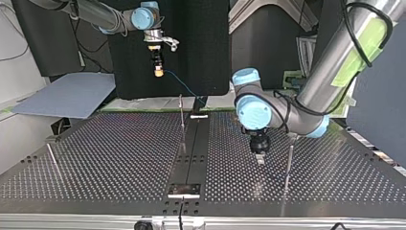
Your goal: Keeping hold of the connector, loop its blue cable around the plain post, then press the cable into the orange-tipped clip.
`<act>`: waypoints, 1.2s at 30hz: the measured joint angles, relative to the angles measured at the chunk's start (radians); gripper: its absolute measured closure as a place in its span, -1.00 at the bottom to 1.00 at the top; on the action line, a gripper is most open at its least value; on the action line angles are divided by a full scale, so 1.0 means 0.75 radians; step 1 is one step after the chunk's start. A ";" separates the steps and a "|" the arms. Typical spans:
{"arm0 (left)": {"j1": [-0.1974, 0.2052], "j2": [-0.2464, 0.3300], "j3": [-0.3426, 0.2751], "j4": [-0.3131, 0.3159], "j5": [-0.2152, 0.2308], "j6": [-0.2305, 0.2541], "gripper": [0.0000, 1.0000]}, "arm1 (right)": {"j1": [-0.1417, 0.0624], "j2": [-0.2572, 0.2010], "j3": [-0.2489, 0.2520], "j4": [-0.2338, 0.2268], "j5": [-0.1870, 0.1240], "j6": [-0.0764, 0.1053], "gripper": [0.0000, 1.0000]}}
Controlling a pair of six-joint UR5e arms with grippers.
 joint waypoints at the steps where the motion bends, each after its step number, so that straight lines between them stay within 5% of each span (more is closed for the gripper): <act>1: -0.001 -0.012 -0.001 0.001 -0.008 0.004 -0.98 | 0.000 0.000 0.000 0.001 0.000 0.000 1.00; 20: 0.009 -0.181 -0.001 0.062 -0.060 0.018 -0.98 | 0.001 0.000 0.000 0.000 0.001 0.000 1.00; 36: 0.016 -0.268 0.009 0.096 -0.017 0.004 -0.98 | 0.001 0.000 0.000 -0.001 0.001 0.000 1.00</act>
